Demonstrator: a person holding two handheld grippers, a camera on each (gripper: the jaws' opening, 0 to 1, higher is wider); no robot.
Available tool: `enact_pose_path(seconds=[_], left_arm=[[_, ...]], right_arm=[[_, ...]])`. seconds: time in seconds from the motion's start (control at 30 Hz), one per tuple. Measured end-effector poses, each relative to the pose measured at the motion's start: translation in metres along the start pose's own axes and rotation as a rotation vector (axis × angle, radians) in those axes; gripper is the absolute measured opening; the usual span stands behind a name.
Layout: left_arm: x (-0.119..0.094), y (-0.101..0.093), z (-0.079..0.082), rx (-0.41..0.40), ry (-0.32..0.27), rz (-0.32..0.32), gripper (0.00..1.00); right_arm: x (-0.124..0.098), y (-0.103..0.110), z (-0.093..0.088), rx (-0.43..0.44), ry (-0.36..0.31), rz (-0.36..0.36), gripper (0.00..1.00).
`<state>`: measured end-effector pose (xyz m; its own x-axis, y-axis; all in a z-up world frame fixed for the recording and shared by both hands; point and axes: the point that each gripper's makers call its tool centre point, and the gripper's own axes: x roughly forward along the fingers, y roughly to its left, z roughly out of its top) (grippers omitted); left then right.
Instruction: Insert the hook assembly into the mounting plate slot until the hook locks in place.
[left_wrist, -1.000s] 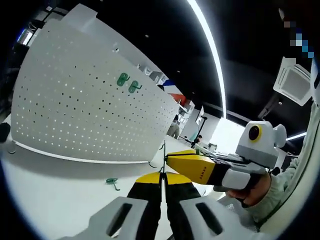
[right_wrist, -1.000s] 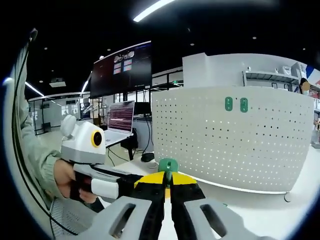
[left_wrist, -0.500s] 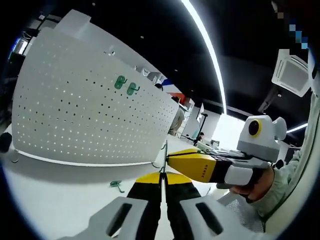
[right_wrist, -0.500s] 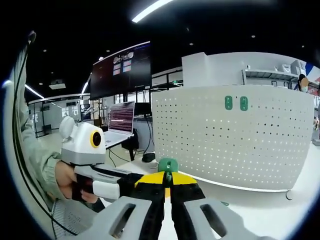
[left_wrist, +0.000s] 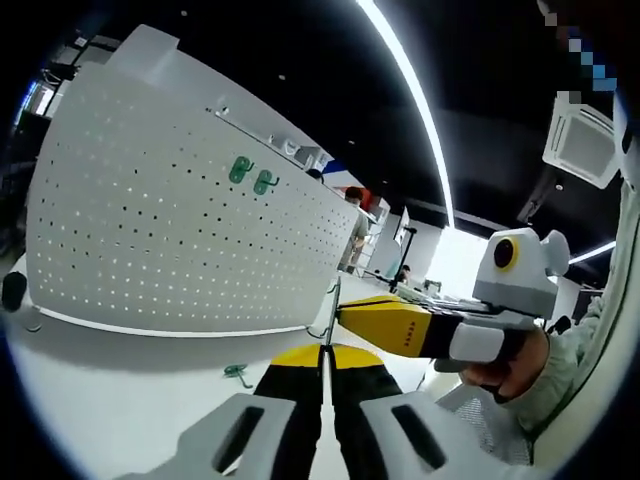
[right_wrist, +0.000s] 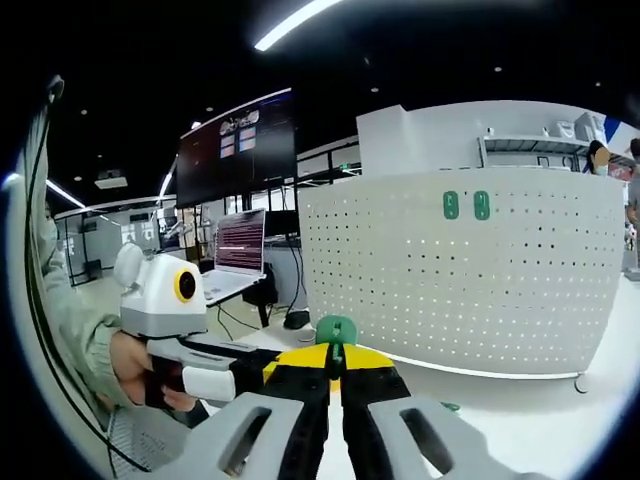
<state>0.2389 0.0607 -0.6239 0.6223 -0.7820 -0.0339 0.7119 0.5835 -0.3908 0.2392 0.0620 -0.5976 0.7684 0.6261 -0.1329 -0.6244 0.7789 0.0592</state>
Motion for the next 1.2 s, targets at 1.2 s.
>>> enact_pose_path(seconds=[1.2], left_arm=[[-0.0019, -0.0009, -0.0055, 0.141, 0.047, -0.001, 0.01]], right_arm=[[0.0007, -0.0019, -0.0041, 0.029, 0.011, -0.005, 0.0]])
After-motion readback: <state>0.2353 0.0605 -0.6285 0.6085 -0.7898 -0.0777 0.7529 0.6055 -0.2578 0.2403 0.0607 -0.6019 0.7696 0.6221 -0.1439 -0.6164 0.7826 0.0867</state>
